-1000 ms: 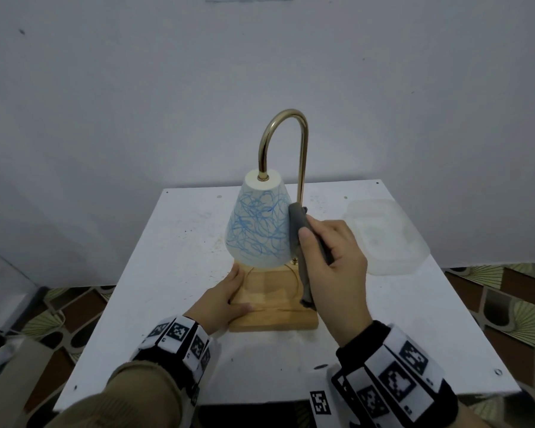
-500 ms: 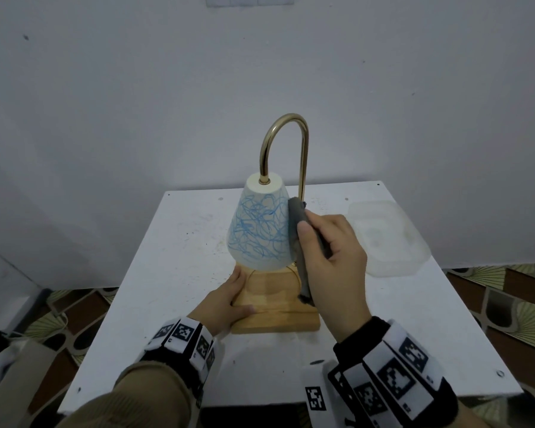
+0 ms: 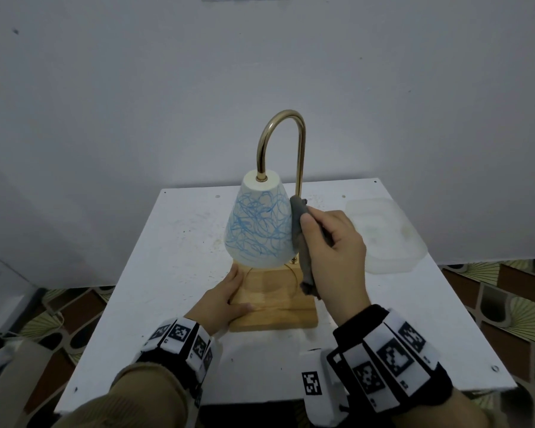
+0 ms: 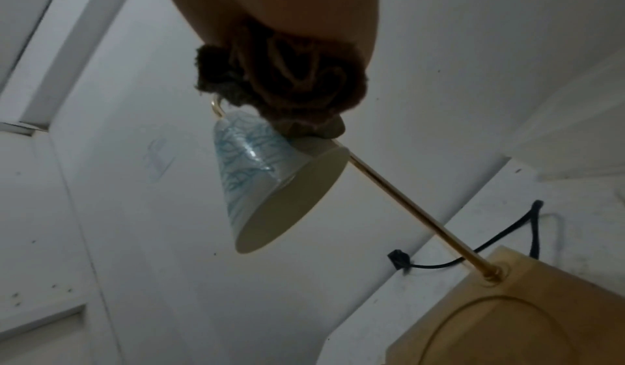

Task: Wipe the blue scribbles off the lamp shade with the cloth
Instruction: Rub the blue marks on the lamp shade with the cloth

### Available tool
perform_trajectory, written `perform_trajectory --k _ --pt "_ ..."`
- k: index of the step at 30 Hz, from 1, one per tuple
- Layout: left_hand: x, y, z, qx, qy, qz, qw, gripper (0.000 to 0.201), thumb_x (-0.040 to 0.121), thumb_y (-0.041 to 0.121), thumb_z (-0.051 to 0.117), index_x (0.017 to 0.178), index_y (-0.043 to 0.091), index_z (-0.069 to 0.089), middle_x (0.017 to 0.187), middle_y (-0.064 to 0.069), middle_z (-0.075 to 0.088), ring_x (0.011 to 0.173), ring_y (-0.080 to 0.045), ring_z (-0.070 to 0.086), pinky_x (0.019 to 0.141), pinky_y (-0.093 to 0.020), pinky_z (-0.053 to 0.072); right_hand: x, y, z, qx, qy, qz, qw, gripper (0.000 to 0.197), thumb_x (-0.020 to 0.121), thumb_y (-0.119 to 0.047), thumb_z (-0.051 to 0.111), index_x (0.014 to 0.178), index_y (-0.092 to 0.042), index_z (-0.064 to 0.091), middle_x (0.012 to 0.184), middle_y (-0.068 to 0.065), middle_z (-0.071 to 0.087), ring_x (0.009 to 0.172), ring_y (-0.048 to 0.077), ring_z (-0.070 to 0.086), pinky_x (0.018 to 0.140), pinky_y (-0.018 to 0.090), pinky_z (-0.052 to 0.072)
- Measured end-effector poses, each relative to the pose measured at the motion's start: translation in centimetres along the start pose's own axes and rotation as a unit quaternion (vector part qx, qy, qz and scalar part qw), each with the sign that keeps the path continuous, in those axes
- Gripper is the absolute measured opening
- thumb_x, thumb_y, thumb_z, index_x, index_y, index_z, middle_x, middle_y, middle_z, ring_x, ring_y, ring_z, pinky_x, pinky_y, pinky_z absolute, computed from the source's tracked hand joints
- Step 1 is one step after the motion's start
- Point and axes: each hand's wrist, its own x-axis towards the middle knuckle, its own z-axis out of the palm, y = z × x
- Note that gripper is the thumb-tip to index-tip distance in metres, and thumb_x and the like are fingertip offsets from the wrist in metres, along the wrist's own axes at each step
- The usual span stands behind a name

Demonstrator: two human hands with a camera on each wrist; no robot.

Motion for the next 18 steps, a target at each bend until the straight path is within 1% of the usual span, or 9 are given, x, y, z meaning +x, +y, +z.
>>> perform_trajectory --k 2,4,7,10,12,14,15,16,18 --pt "0.0 -0.1 0.0 -0.003 0.002 0.0 1.0 0.084 0.089 0.032 0.061 0.15 0.02 0.005 0.157 0.011 -0.003 0.144 -0.012 0.015 0.116 -0.027 0.019 -0.6 -0.4 0.1 0.013 0.003 -0.027 1.0 0.017 0.091 -0.012 0.059 0.103 -0.007 0.07 0.088 -0.002 0.06 0.083 -0.002 0.056 0.073 0.005 0.04" --pt "0.1 -0.1 0.1 -0.008 0.006 0.0 1.0 0.084 0.088 0.031 0.062 0.15 0.02 0.007 0.157 0.011 -0.001 0.144 -0.012 0.014 0.117 -0.029 0.018 -1.5 -0.3 0.1 0.013 0.005 -0.051 0.999 0.021 0.089 -0.014 0.059 0.105 -0.007 0.069 0.089 -0.007 0.059 0.086 -0.003 0.056 0.075 0.004 0.04" --pt "0.1 -0.3 0.1 -0.007 0.01 0.004 1.0 0.084 0.088 0.032 0.063 0.15 0.02 0.007 0.157 0.011 -0.001 0.144 -0.011 0.012 0.118 -0.029 0.017 -2.9 0.8 -0.2 -0.009 0.012 -0.064 0.998 0.024 0.086 -0.012 0.058 0.108 -0.007 0.068 0.094 -0.01 0.059 0.091 -0.007 0.056 0.079 0.003 0.039" --pt "0.1 -0.4 0.1 0.0 0.005 0.003 1.0 0.084 0.089 0.033 0.061 0.15 0.021 0.005 0.157 0.012 -0.003 0.144 -0.01 0.014 0.117 -0.028 0.017 -3.0 2.5 -0.5 -0.042 0.019 -0.037 0.998 0.018 0.088 -0.004 0.06 0.104 -0.006 0.069 0.091 -0.005 0.06 0.087 -0.01 0.055 0.076 0.001 0.038" --pt "0.1 -0.3 0.0 0.006 0.002 0.004 1.0 0.084 0.089 0.034 0.061 0.15 0.022 0.004 0.157 0.012 -0.004 0.143 -0.01 0.015 0.117 -0.028 0.018 -2.3 2.9 -0.7 -0.053 0.016 -0.007 0.998 0.016 0.089 -0.006 0.059 0.101 -0.004 0.07 0.088 -0.001 0.061 0.084 -0.008 0.055 0.074 0.001 0.038" --pt "0.0 -0.2 0.0 0.009 0.001 0.003 1.0 0.084 0.089 0.033 0.06 0.15 0.021 0.004 0.157 0.011 -0.004 0.144 -0.011 0.014 0.117 -0.03 0.018 -1.2 2.6 -0.7 -0.046 0.007 0.018 0.999 0.014 0.09 -0.01 0.058 0.097 -0.006 0.07 0.086 0.0 0.06 0.08 -0.006 0.056 0.071 0.002 0.039" --pt "0.0 -0.1 0.0 0.01 0.001 0.003 1.0 0.084 0.089 0.033 0.06 0.15 0.021 0.004 0.157 0.01 -0.004 0.144 -0.011 0.013 0.117 -0.031 0.017 -0.7 2.2 -0.6 -0.038 0.005 0.027 0.999 0.015 0.091 -0.012 0.058 0.097 -0.007 0.071 0.086 -0.002 0.06 0.079 -0.004 0.056 0.071 0.007 0.043" --pt "0.0 0.0 0.0 0.012 0.001 0.002 1.0 0.084 0.09 0.033 0.06 0.15 0.02 0.004 0.158 0.01 -0.004 0.144 -0.012 0.013 0.117 -0.031 0.017 -0.3 1.6 -0.4 -0.029 0.004 0.032 0.999 0.016 0.091 -0.014 0.058 0.097 -0.007 0.071 0.085 -0.005 0.059 0.079 0.0 0.057 0.071 0.016 0.048" --pt "0.0 0.2 0.0 0.017 0.002 0.001 1.0 0.083 0.09 0.033 0.06 0.15 0.02 0.004 0.157 0.01 -0.004 0.144 -0.012 0.013 0.117 -0.029 0.017 0.3 0.4 0.0 -0.007 0.003 0.029 1.0 0.017 0.092 -0.017 0.057 0.098 -0.01 0.071 0.084 -0.008 0.058 0.079 0.009 0.06 0.069 0.029 0.052"
